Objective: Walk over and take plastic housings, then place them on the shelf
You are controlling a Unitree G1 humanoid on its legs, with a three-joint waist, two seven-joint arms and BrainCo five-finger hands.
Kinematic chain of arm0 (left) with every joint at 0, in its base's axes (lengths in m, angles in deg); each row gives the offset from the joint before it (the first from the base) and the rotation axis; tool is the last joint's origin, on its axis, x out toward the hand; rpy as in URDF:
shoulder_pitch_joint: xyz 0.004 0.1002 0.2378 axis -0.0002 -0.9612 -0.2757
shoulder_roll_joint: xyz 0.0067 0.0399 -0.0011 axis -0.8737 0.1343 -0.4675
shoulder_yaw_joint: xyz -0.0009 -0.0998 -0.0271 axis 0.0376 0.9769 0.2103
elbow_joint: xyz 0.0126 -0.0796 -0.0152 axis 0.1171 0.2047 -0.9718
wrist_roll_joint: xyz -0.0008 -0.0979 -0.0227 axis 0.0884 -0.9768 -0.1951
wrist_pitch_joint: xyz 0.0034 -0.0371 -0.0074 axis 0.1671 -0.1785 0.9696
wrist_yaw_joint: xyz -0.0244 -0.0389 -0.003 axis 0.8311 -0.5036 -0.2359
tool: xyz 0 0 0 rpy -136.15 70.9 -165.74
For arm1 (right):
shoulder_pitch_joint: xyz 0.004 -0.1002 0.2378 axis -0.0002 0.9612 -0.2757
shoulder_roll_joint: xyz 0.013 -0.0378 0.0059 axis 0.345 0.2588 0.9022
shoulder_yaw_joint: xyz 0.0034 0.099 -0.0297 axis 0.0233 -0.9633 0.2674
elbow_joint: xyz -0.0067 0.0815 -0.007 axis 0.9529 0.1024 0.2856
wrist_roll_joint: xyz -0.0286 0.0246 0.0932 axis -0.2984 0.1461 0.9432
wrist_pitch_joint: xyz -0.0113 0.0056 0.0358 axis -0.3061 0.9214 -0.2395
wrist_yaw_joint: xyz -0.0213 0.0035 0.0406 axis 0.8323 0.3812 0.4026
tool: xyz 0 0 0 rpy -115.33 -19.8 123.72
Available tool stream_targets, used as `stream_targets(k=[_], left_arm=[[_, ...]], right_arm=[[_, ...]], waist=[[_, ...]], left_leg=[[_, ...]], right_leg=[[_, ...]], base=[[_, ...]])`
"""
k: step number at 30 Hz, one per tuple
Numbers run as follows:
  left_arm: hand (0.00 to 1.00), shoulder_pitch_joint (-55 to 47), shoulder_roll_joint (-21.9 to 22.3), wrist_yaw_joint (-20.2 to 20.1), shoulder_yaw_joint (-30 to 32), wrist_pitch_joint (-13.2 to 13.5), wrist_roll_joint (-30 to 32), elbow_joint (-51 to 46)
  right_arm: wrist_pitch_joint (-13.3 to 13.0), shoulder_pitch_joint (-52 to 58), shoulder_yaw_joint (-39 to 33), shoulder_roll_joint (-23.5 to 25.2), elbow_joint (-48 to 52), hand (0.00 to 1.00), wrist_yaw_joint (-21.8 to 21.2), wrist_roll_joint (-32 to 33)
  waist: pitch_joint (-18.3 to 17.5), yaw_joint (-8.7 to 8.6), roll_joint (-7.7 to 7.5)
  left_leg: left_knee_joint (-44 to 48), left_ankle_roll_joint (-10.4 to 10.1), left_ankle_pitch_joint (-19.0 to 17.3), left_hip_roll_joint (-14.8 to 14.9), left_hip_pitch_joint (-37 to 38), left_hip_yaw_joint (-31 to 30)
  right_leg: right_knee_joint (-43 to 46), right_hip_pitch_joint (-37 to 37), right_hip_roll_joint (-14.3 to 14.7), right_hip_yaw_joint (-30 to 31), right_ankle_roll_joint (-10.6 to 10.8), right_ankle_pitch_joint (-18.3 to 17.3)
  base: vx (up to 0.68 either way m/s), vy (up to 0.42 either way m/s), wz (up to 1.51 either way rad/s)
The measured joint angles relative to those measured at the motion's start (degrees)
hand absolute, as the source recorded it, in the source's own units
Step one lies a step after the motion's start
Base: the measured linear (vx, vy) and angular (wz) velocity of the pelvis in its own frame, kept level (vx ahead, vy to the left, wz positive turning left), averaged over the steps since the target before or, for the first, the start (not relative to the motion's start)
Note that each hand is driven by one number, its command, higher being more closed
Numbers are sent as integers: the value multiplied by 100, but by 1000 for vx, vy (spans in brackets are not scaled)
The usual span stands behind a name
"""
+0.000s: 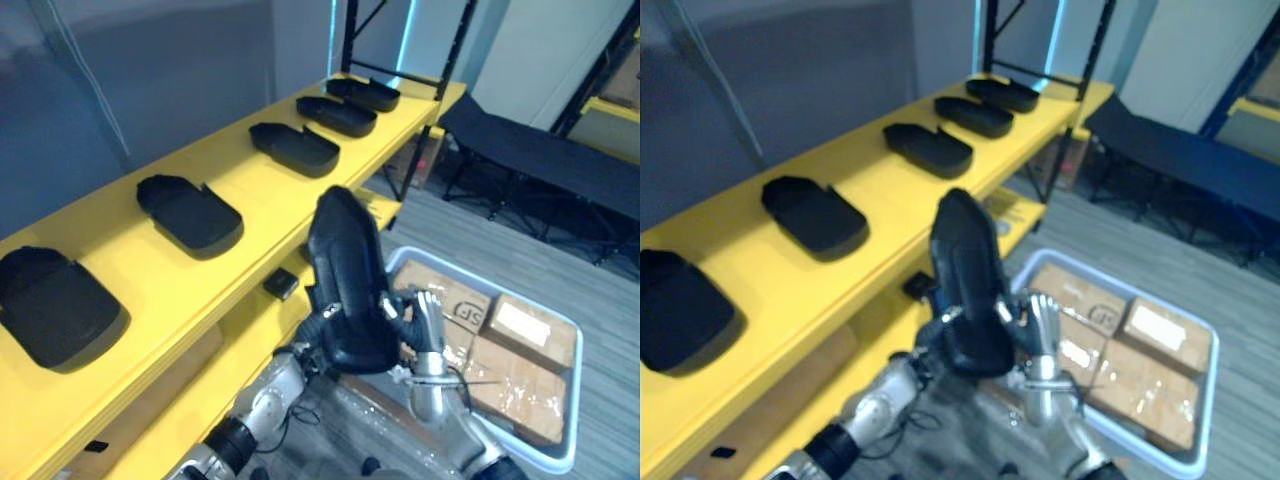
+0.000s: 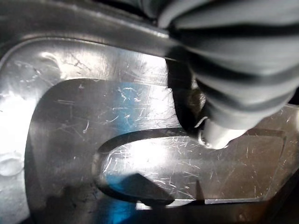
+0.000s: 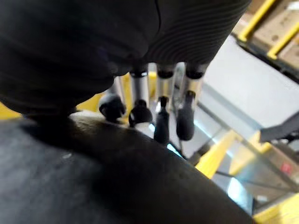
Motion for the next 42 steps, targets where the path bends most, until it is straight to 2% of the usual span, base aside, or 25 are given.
stream_targets(k=[2, 3, 5, 6, 7, 8, 9, 11, 12, 13, 14, 15, 17, 20, 21, 23, 24, 26, 28, 32, 34, 37, 39, 41, 42], left_arm=[[100, 1, 30, 133, -24, 134, 461, -1], [100, -2, 84, 244, -24, 323, 997, -32], [100, -73, 96, 388, 44, 442, 1727, -560], [100, -125, 120, 401, 134, 506, 2167, -1103], [100, -115, 207, 454, 236, 649, 2617, -1559], [100, -104, 281, 494, 295, 747, 2813, -1742], [100, 11, 430, 528, 344, 891, 3130, -1951], [100, 332, 580, 595, 409, 1060, 3479, -2019], [100, 416, 617, 649, 443, 1090, 3577, -2017], [100, 500, 672, 763, 659, 1160, 3626, -2010], [100, 504, 677, 1000, 974, 1227, 3767, -1948], [100, 505, 682, 1125, 1132, 1245, 3863, -1867], [100, 496, 575, 1685, 1511, 1242, 4336, -1429], [100, 465, 456, 2209, 1608, 1190, 4891, -1048], [100, 429, 450, 2271, 1617, 1190, 4991, -1044], [100, 343, 431, 2420, 1614, 1192, 5214, -1042], [100, 299, 401, 2455, 1611, 1196, 5215, -1034], [100, 292, 323, 2617, 1613, 1199, 5285, -945], [100, 162, 249, 2741, 1702, 1305, 5440, -933], [100, -493, 262, 2812, 1788, 1619, 5406, -1169], [100, -1108, 280, 2725, 1787, 1864, 5331, -1629], [100, -1662, 323, 2497, 1803, 2195, 5299, -2245], [100, -1852, 329, 2370, 1896, 2325, 5297, -2508], [100, -2068, 330, 2336, 2124, 2534, 5285, -2859], [100, -2089, 329, 2326, 2159, 2555, 5255, -2897]], right_arm=[[-62, 70, 2, 56, -46, 0, -25, 598], [-168, 215, -152, 158, -42, 0, -2, 929], [-536, 599, -508, 457, 252, 0, 28, 1171], [-848, 861, -742, 563, 735, 0, -66, 1261], [-1224, 982, -1037, 559, 1177, 0, -284, 1267], [-1393, 983, -1219, 547, 1351, 0, -426, 1260], [-1721, 955, -1613, 505, 1632, 0, -746, 1265], [-2103, 747, -2227, 289, 1926, 0, -1239, 1434], [-2181, 671, -2396, 204, 1992, 0, -1361, 1571], [-2282, 470, -2827, 96, 2143, 0, -1541, 2116], [-2288, 218, -3373, 21, 2290, 0, -1795, 2862], [-2289, 94, -3629, -48, 2341, 0, -1883, 3180], [-2281, -308, -4387, -407, 2614, 0, -2206, 4175], [-2278, -449, -4795, -637, 2937, 0, -2431, 4648], [-2265, -449, -4832, -640, 2949, 0, -2458, 4697], [-2108, -410, -4961, -634, 2941, 0, -2578, 4928], [-1946, -339, -4998, -611, 2939, 0, -2719, 5178], [-1736, -97, -5006, -420, 2925, 0, -2947, 5562], [-1630, 422, -4939, 119, 2810, 0, -3045, 5892], [-1632, 1459, -4715, 986, 2357, 0, -3042, 6095], [-1724, 2182, -4540, 1465, 2130, 0, -3075, 6207], [-1944, 2658, -4447, 1815, 1788, 0, -3201, 6422], [-1966, 2747, -4440, 1886, 1745, 0, -3226, 6418], [-2243, 2806, -4462, 1900, 1747, 0, -3298, 6398], [-2273, 2805, -4466, 1900, 1747, 0, -3299, 6392]], waist=[[-1, 1, -2], [-1, 15, -2], [0, 10, 0], [-1, -11, 0], [-1, -12, 0], [-1, -20, 0], [-3, -30, -4], [-10, -34, -7], [-11, -51, -5], [-15, -121, -5], [-25, -196, 14], [-36, -213, 30], [-87, -299, 113], [-108, -318, 140], [-114, -320, 130], [-129, -331, 103], [-130, -351, 101], [-130, -430, 101], [-131, -499, 105], [-137, -633, 127], [-153, -658, 183], [-147, -640, 226], [-146, -630, 249], [-105, -615, 327], [-98, -614, 338]], left_leg=[[0, 0, 0, 1, 2, -1], [0, 0, 0, 2, 2, -3], [0, 0, 0, 3, -3, 17], [0, 1, -6, 4, 7, 46], [0, 6, -18, 8, 22, 149], [0, 10, -25, 7, 36, 176], [-1, 15, -40, 1, 99, 207], [-3, 20, -64, 0, 194, 306], [-5, 20, -64, -1, 192, 308], [-30, 22, -66, -8, 197, 311], [-31, 23, -65, -2, 203, 316], [-33, 22, -65, 2, 207, 323], [-33, 14, -58, 8, 206, 326], [-29, 2, -49, 16, 194, 333], [-29, 1, -49, 18, 191, 343], [-28, 0, -51, 18, 173, 417], [-27, -1, -60, 17, 173, 458], [-28, -10, -72, 16, 173, 474], [-28, -18, -92, 32, 174, 591], [-34, -42, -174, 84, 204, 752], [-33, -65, -230, 116, 206, 852], [-29, -90, -255, 152, 210, 891], [-25, -98, -264, 178, 208, 888], [-6, -76, -291, 184, 204, 860], [-6, -75, -293, 184, 204, 856]], right_leg=[[5, 0, 0, 0, -1, -3], [10, 0, 0, -1, -3, -5], [42, -24, 7, -12, -12, -14], [80, -50, 8, 16, -14, -28], [146, -117, 7, 82, -14, -35], [164, -129, 7, 117, -13, -34], [184, -112, 4, 183, -9, -32], [241, -93, 1, 252, -3, -49], [255, -94, 0, 265, -1, -62], [270, -98, -7, 288, 30, -126], [285, -106, -1, 303, 59, -144], [283, -106, 4, 313, 63, -146], [264, -114, 11, 322, 87, -138], [250, -143, 20, 336, 122, -84], [250, -151, 23, 342, 122, -84], [259, -198, 25, 371, 127, -74], [262, -219, 25, 402, 130, -61], [263, -227, 27, 433, 131, -60], [297, -312, 53, 544, 130, -59], [299, -331, 115, 687, 115, -73], [300, -389, 154, 792, 105, -87], [318, -405, 182, 809, 93, -98], [325, -405, 188, 801, 90, -105], [359, -405, 182, 780, 104, -144], [365, -406, 181, 777, 106, -153]], base=[[0, 0, 0], [0, 0, 0], [0, 1, -2], [-1, 8, -17], [-4, 13, -24], [-8, 21, -28], [-16, 24, -23], [-33, 24, -24], [-59, 14, -13], [-65, 7, -4], [-56, 5, -4], [-33, 1, -4], [0, 0, 0], [36, 6, -1], [35, 5, -6], [33, 10, -10], [30, 16, -10], [24, 13, -9], [8, 6, -22], [-9, 3, -22], [8, -5, -22], [8, -3, -6], [0, 0, 0], [15, -5, 6], [11, 1, 7]])
